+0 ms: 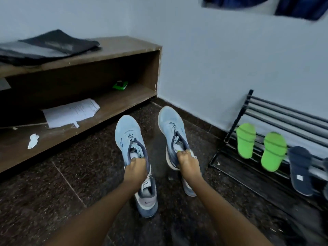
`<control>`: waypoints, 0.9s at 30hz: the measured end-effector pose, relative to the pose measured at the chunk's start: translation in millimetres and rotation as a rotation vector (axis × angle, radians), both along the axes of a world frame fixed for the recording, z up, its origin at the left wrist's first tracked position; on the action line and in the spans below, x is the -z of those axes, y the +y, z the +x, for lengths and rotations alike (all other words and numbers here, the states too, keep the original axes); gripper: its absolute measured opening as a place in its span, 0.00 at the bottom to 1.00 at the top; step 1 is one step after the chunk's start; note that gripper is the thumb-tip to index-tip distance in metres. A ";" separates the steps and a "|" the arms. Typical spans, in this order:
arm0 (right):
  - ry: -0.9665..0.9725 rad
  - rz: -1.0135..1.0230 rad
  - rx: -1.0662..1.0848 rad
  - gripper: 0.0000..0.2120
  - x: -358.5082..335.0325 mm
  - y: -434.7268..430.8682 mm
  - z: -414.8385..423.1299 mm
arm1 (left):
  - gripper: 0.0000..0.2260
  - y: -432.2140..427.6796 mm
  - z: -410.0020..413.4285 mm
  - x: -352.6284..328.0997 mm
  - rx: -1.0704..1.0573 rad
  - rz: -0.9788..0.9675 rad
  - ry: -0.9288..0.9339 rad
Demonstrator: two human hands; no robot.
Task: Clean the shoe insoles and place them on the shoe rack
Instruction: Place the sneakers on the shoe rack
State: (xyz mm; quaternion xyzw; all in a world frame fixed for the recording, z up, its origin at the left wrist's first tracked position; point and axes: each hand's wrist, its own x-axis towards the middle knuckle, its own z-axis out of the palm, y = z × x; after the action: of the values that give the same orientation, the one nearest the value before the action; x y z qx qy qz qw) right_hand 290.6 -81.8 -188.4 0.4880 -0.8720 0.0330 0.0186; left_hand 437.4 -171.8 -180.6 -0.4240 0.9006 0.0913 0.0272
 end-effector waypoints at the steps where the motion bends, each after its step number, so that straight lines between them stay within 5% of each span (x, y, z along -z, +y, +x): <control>1: 0.020 -0.012 0.012 0.11 -13.5 6.8 -3.4 | 0.10 4.5 -6.0 -11.6 0.015 -0.011 0.024; 16: 0.214 -0.175 0.301 0.12 -163.0 140.5 -61.9 | 0.11 91.1 -100.7 -150.4 0.300 -0.090 0.311; 27: 0.218 -0.161 0.518 0.12 -197.5 228.4 -137.2 | 0.09 170.2 -217.3 -201.1 0.558 -0.025 0.442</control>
State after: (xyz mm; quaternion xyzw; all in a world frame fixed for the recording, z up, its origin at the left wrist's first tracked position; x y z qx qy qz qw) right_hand 153.5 146.6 9.2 0.2468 -0.9550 0.0436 0.1585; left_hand 220.0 -1.6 20.5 -0.1321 0.9669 0.1587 -0.1498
